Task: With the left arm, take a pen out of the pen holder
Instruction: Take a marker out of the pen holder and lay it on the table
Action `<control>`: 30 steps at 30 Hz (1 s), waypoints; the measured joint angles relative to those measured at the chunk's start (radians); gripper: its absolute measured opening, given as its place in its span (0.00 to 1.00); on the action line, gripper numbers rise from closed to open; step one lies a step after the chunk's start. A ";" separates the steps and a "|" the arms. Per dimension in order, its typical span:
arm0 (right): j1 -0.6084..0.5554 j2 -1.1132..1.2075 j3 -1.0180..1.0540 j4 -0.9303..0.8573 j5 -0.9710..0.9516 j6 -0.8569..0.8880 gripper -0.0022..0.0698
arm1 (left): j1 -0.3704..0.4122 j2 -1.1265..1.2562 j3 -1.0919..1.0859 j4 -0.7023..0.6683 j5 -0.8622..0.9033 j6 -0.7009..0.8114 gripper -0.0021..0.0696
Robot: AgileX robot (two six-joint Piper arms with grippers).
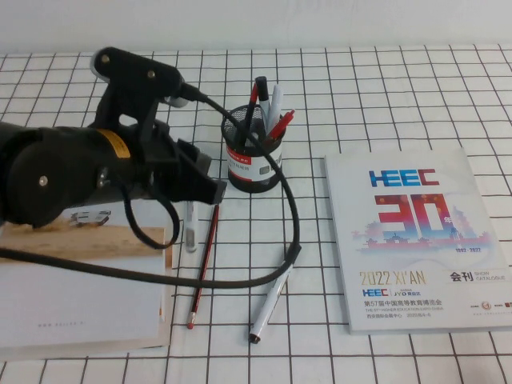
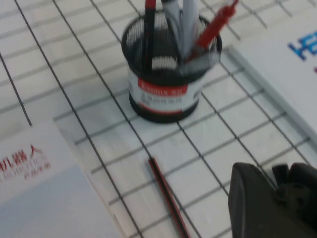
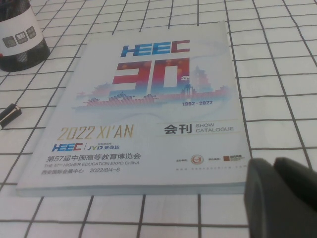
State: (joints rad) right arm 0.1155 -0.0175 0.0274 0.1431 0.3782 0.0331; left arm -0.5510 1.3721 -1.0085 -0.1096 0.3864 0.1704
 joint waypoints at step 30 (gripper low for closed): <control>0.000 0.000 0.000 0.000 0.000 0.000 0.01 | -0.084 0.385 -0.418 -0.048 0.699 -0.051 0.17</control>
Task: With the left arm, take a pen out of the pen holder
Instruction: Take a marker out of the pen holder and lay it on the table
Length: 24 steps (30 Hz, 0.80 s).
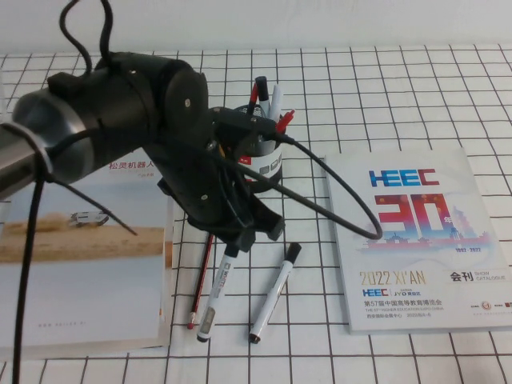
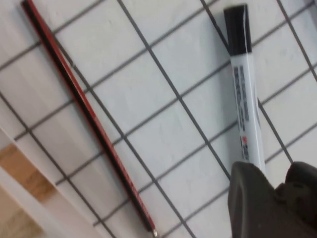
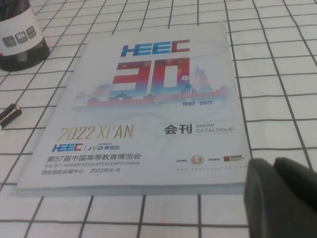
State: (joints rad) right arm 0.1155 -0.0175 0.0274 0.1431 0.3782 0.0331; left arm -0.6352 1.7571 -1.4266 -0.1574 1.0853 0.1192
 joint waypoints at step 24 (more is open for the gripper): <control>0.000 0.000 0.000 0.000 0.000 0.000 0.01 | 0.045 0.240 -0.060 0.037 -0.201 -0.002 0.17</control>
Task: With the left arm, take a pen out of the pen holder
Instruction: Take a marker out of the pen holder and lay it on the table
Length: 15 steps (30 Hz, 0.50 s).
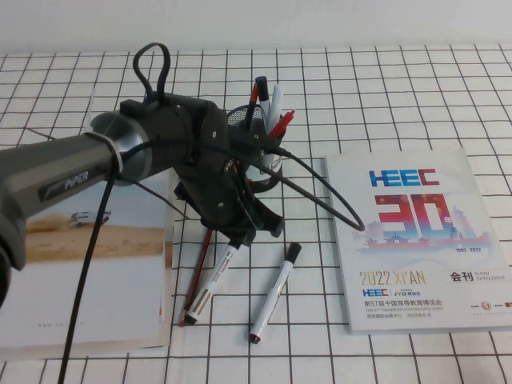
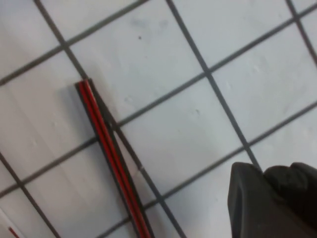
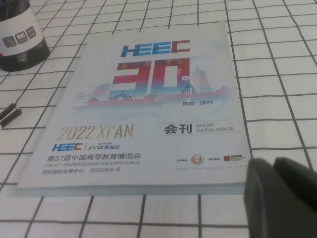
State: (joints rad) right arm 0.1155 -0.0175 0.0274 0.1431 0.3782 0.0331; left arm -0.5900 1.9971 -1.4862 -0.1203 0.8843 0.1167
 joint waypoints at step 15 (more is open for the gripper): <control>0.000 0.000 0.000 0.000 0.000 0.000 0.01 | 0.008 0.021 0.000 0.002 -0.062 0.090 0.34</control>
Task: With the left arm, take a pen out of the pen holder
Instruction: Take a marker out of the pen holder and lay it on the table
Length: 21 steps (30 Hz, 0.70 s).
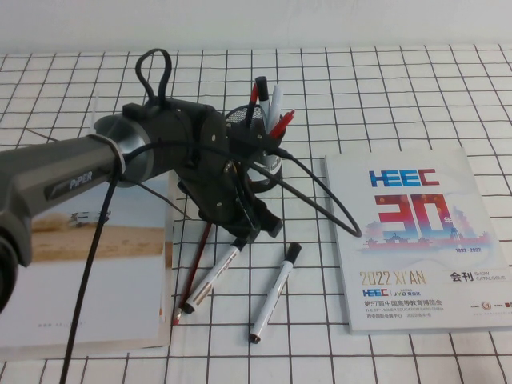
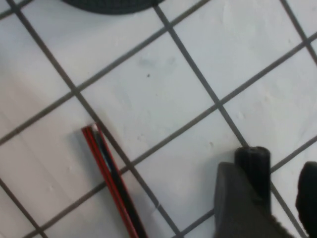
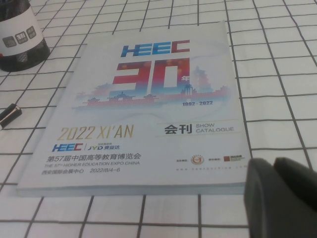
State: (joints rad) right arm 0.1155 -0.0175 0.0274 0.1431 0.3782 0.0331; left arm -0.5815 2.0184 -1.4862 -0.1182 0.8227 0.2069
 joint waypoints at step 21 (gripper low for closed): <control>0.000 0.000 0.000 0.000 0.000 0.000 0.01 | 0.002 -0.463 0.387 0.002 -0.217 -0.027 0.06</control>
State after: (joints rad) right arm 0.1155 -0.0175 0.0274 0.1431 0.3782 0.0331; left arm -0.5792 1.5558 -1.0988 -0.1165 0.6056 0.1803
